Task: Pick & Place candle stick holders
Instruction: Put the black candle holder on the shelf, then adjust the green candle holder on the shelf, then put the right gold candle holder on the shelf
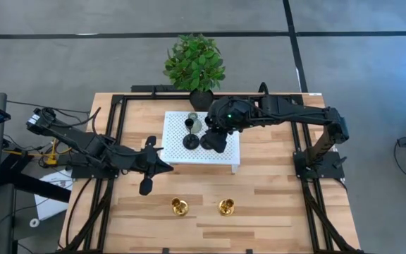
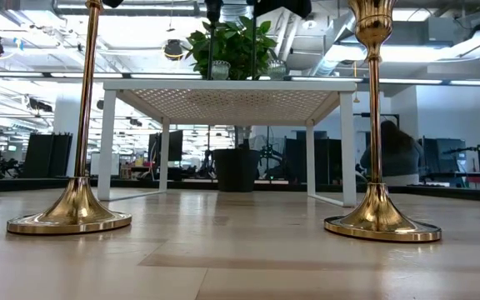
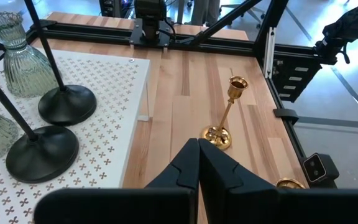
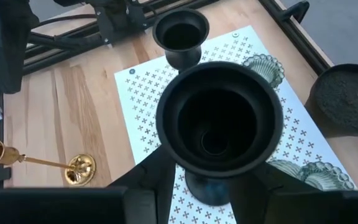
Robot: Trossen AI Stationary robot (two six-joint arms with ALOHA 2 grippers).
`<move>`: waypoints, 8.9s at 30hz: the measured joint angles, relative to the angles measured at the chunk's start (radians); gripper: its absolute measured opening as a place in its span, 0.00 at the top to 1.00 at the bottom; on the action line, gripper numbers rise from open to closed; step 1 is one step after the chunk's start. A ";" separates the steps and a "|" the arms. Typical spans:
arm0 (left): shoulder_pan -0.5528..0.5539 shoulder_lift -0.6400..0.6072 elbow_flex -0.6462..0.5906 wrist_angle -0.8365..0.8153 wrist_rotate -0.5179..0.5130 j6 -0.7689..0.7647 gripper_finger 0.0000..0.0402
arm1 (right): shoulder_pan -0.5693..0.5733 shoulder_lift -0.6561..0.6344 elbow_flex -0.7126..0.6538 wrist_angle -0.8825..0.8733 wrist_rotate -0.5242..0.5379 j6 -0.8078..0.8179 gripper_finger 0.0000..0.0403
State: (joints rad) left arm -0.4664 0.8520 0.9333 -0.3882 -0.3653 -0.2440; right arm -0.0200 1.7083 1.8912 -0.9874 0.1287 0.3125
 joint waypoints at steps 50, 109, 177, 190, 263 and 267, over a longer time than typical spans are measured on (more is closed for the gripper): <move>0.000 0.000 0.000 0.000 0.000 0.000 0.99 | 0.004 -0.001 -0.037 -0.327 0.101 -0.074 1.00; 0.000 0.000 0.000 0.000 0.000 0.000 0.99 | -0.080 -0.283 -0.638 0.364 0.134 -0.191 1.00; 0.000 0.000 0.000 0.000 0.000 0.000 0.99 | 0.261 -0.492 -0.637 0.061 0.082 0.150 1.00; 0.000 0.000 0.000 0.000 0.000 0.000 0.99 | 0.664 -0.464 -0.638 0.005 0.454 0.539 1.00; 0.000 0.000 0.000 0.003 0.019 0.002 0.99 | 0.606 -0.149 -0.638 0.332 -0.016 0.474 1.00; 0.000 0.000 0.000 0.003 0.019 0.003 0.99 | 0.607 -0.149 -0.638 0.306 0.000 0.472 1.00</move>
State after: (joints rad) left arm -0.4664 0.8520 0.9333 -0.3855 -0.3466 -0.2413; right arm 0.5873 1.5589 1.2530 -0.6818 0.1291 0.7849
